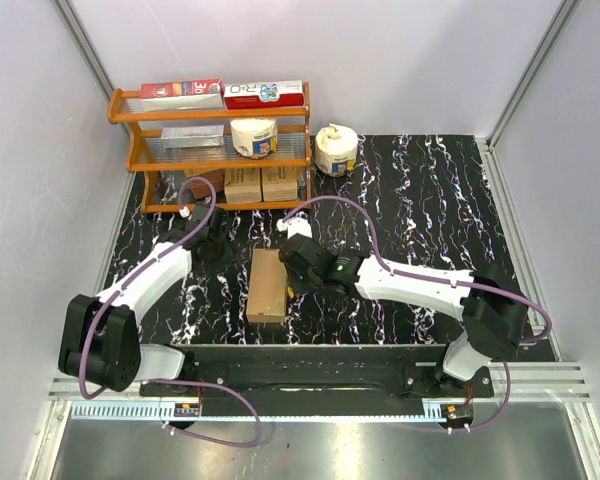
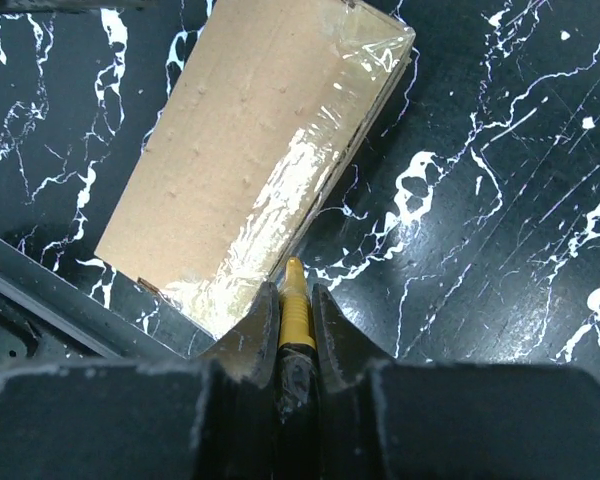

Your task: Unpack the express box

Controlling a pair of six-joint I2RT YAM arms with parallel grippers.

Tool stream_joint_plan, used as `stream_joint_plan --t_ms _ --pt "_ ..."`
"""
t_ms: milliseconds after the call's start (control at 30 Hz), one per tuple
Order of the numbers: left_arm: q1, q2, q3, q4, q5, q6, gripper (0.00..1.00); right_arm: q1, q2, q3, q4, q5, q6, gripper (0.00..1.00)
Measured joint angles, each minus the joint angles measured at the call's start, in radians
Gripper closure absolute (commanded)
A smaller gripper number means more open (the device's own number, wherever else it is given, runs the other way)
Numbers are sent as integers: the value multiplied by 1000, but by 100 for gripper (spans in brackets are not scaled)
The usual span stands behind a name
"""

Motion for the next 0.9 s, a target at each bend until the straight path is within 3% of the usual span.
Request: stream_joint_plan --t_ms 233,300,500,733,900 --pt "3 -30 1 -130 -117 -3 62 0 -8 47 -111 151 -13 100" --pt "3 -92 -6 -177 -119 9 72 -3 -18 72 -125 190 -35 100" --pt "3 -242 -16 -306 -94 23 93 -86 38 233 -101 186 -103 100" --pt "-6 -249 -98 -389 13 2 100 -227 263 409 -28 70 -163 100" --pt "-78 -159 -99 -379 87 3 100 -247 401 480 -30 10 -200 100"
